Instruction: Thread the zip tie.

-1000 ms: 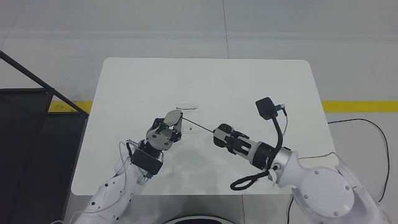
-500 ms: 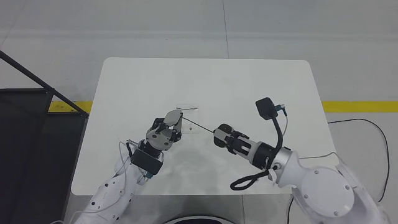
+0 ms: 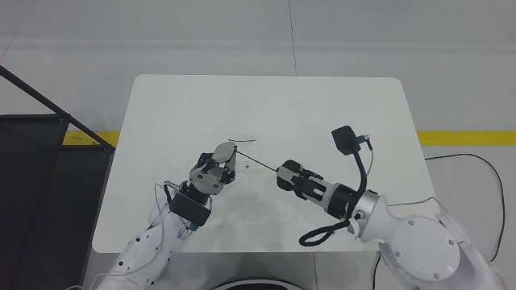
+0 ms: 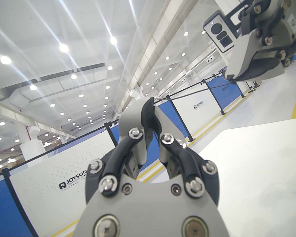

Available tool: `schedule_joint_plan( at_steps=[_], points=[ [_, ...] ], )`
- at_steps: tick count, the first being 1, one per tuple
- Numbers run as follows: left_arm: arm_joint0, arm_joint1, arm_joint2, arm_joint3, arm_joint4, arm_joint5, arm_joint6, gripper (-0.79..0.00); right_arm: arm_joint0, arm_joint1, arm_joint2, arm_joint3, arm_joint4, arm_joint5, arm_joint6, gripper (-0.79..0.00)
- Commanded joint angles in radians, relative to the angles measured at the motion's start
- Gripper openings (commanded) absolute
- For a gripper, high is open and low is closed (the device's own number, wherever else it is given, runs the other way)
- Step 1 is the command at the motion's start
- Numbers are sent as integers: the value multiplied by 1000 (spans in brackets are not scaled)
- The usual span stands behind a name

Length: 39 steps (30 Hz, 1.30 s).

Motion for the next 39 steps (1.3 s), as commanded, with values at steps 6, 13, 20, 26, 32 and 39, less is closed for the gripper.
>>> schedule_joint_plan(
  at_steps=[6, 13, 20, 26, 32, 39],
  points=[
    [0, 0, 0, 0, 0, 0, 0, -785, 7, -5, -13, 0, -7, 9, -4, -785],
    [0, 0, 0, 0, 0, 0, 0, -785, 15, -12, -24, 0, 2, -6, -14, -785],
    [0, 0, 0, 0, 0, 0, 0, -785, 2, -18, -20, 0, 32, -44, -37, -785],
    [0, 0, 0, 0, 0, 0, 0, -785, -21, -22, -1, 0, 72, -105, -52, -785],
    [0, 0, 0, 0, 0, 0, 0, -785, -53, -25, 22, 0, 104, -170, -61, -785],
    [0, 0, 0, 0, 0, 0, 0, -785, -54, -28, 44, 0, 128, -195, -52, -785]
  ],
)
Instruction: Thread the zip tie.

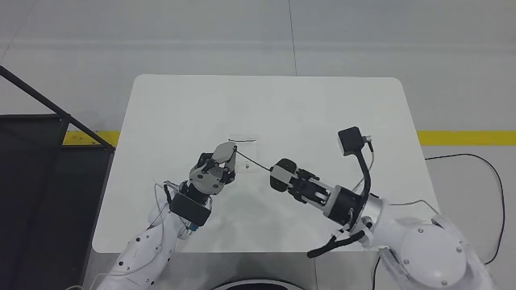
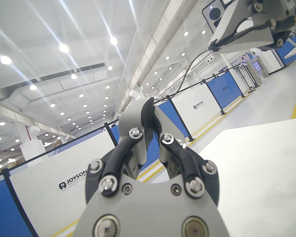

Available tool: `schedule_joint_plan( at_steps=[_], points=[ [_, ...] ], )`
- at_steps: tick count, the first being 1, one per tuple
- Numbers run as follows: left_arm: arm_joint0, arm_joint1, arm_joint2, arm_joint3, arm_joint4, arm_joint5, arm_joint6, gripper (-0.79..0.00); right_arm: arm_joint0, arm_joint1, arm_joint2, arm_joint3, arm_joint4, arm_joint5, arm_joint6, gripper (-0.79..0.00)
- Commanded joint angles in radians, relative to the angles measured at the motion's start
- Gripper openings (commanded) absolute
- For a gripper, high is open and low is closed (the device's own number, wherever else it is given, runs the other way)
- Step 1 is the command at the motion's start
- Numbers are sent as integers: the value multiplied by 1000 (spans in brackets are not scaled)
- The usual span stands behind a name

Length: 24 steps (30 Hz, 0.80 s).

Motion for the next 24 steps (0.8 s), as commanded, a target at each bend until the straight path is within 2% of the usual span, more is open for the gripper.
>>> schedule_joint_plan(
  at_steps=[1, 13, 24],
  points=[
    [0, 0, 0, 0, 0, 0, 0, -785, 10, -1, 3, 0, 8, 6, 5, -785],
    [0, 0, 0, 0, 0, 0, 0, -785, 53, -10, -32, 0, -25, 71, 13, -785],
    [0, 0, 0, 0, 0, 0, 0, -785, 148, -21, -152, 4, -201, 284, 26, -785]
  ],
)
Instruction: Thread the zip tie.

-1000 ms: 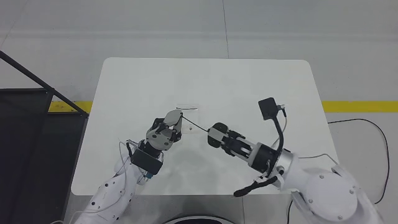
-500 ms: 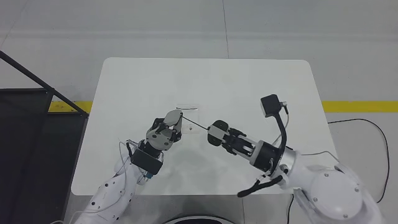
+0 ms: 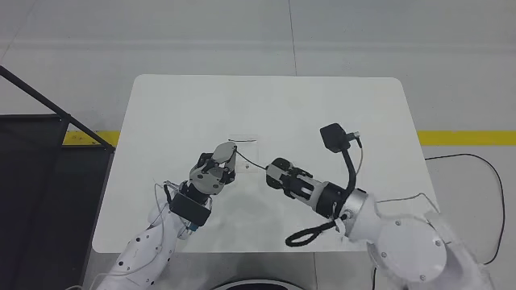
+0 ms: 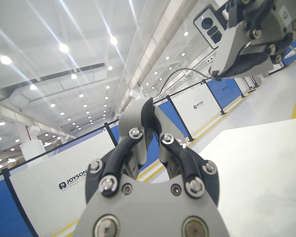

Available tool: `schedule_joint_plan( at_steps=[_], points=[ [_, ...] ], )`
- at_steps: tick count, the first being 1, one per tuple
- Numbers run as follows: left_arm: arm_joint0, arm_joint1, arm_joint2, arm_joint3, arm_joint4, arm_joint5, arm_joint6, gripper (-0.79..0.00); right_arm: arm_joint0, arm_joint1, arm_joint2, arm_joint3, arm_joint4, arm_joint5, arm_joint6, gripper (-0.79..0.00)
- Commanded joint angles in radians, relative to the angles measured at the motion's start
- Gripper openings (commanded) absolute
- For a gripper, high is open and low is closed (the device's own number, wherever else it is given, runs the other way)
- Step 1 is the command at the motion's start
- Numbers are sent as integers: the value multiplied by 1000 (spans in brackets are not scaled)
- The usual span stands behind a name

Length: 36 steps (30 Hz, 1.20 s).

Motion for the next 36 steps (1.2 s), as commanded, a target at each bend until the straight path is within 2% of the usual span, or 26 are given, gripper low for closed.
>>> schedule_joint_plan(
  at_steps=[1, 13, 16, 26, 36],
  points=[
    [0, 0, 0, 0, 0, 0, 0, -785, 17, -4, -21, 3, -19, 25, -8, -785],
    [0, 0, 0, 0, 0, 0, 0, -785, 86, -27, -135, 41, -141, 169, -54, -785],
    [0, 0, 0, 0, 0, 0, 0, -785, 95, -36, -149, 41, -135, 172, -70, -785],
    [0, 0, 0, 0, 0, 0, 0, -785, 50, -47, -100, 30, -54, 60, -101, -785],
    [0, 0, 0, 0, 0, 0, 0, -785, -47, -46, -5, 13, 51, -117, -118, -785]
  ],
)
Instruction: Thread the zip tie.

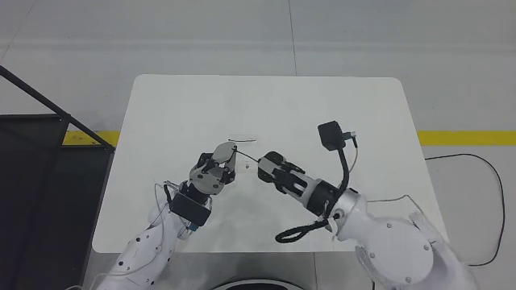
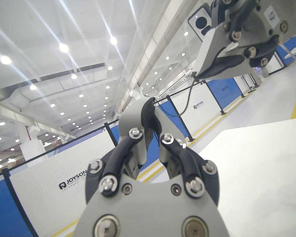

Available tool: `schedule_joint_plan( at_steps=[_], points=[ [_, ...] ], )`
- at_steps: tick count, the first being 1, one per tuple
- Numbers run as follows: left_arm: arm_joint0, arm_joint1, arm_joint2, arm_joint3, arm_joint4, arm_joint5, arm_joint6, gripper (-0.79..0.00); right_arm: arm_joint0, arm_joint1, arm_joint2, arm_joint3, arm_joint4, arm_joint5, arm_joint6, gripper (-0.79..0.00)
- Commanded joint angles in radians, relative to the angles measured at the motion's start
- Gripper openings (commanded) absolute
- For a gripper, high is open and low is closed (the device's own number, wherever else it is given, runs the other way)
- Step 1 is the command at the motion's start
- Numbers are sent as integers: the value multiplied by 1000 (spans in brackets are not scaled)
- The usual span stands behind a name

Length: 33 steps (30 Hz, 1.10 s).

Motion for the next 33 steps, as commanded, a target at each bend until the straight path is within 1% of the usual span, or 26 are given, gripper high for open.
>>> schedule_joint_plan(
  at_steps=[1, 19, 23, 25, 30, 33],
  points=[
    [0, 0, 0, 0, 0, 0, 0, -785, -20, 1, 17, -1, 14, -34, -1, -785],
    [0, 0, 0, 0, 0, 0, 0, -785, -143, 0, 78, -11, 41, -243, -20, -785],
    [0, 0, 0, 0, 0, 0, 0, -785, -139, -3, 86, -14, 58, -248, -16, -785],
    [5, 0, 0, -14, 0, -6, -22, -785, -138, -4, 87, -12, 58, -247, -13, -785],
    [17, 1, -3, -34, 0, -52, -35, -785, -129, -6, 81, -10, 33, -208, 1, -785],
    [22, 1, -3, -40, -1, -69, -30, -785, -118, -6, 75, -15, 3, -163, 17, -785]
  ],
)
